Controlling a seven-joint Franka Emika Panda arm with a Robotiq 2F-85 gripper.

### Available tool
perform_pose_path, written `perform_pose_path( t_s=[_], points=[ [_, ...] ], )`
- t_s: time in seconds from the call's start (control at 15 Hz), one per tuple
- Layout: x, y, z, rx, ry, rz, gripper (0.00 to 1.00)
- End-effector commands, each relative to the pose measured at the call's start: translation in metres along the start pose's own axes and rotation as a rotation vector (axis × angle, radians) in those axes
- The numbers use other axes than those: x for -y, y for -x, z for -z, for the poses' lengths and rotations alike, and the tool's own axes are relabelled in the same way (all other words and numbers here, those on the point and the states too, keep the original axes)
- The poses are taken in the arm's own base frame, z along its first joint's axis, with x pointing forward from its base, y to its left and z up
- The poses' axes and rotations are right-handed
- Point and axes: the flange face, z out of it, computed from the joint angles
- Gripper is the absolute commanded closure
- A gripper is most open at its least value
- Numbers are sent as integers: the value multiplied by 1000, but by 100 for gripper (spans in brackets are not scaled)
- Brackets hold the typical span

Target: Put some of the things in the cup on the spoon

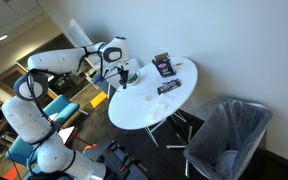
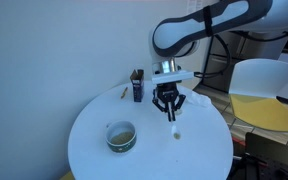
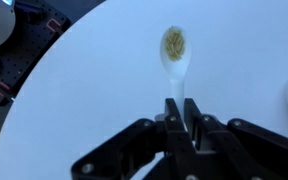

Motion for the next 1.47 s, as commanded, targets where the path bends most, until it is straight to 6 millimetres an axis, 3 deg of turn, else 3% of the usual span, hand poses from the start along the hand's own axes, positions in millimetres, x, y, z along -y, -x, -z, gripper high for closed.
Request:
perform_pose_path(
  t_s=[0.0, 0.73, 1.4],
  points=[
    [-10, 0, -18, 21, -38, 13, 97],
    [-12, -23, -57, 51, -51, 39, 97],
    [-2, -45, -86, 42, -42, 43, 97]
  ],
)
